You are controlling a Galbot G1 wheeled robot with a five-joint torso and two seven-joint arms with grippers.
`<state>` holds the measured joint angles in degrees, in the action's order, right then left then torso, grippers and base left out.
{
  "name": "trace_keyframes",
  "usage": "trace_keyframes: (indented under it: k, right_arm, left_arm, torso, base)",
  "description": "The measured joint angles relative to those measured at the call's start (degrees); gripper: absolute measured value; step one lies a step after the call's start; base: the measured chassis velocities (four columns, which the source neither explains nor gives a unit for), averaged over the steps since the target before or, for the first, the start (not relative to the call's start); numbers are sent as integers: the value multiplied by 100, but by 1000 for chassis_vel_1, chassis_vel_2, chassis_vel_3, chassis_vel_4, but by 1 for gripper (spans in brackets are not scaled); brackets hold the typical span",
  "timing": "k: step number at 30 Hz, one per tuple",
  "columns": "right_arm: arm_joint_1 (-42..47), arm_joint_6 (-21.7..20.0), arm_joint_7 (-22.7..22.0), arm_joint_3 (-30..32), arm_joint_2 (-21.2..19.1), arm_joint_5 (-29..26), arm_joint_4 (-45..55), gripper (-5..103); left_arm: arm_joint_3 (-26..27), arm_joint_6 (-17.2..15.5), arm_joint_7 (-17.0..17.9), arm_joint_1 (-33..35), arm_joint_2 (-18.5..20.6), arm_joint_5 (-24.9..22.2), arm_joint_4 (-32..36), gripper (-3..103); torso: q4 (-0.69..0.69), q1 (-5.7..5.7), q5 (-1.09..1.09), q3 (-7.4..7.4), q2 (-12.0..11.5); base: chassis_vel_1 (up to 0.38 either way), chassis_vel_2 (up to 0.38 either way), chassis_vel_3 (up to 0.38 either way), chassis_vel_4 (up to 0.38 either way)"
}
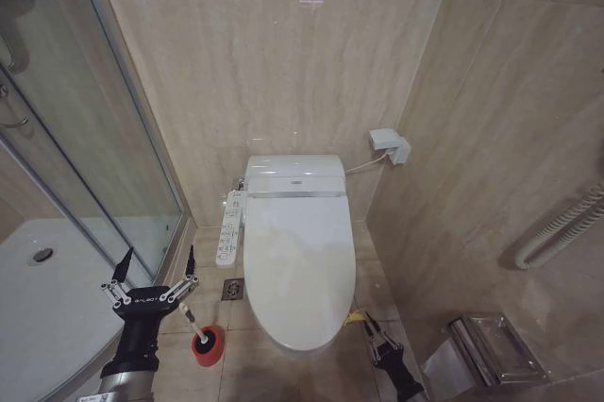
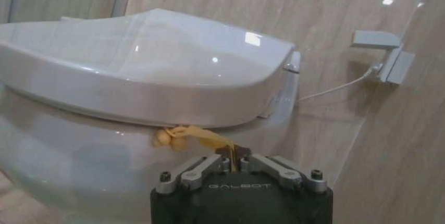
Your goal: Open the toilet lid, clean the toilet bowl with a toilet brush, close the toilet lid, and flush.
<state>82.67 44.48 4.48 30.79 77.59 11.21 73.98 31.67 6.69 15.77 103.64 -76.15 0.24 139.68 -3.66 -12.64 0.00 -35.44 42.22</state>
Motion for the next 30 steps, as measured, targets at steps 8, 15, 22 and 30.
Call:
trace_keyframes:
  k: [8,15,22,30]
  right_arm:
    - [33,51,-37,93,4,-307,115,0]
    - [420,-453,371,278,-238,-1454,1260,0]
    - [787,-869,424,506,-540,-2418,2564,0]
    - [125,-1951,186,673,-538,-3227,3935,0]
  left_arm:
    - [0,0,0,0,0,0,0,100]
    - [0,0,0,0,0,0,0,100]
    - [0,0,0,0,0,0,0,100]
    - [0,0,0,0,0,0,0,100]
  torso:
    - [2,0,2,0,0]
    - [3,0,3,0,-1]
    - [0,0,0,0,0]
    - [0,0,-3,0,0]
  base:
    - [0,0,0,0]
    - [0,0,0,0]
    - [0,0,0,0]
    - [0,0,0,0]
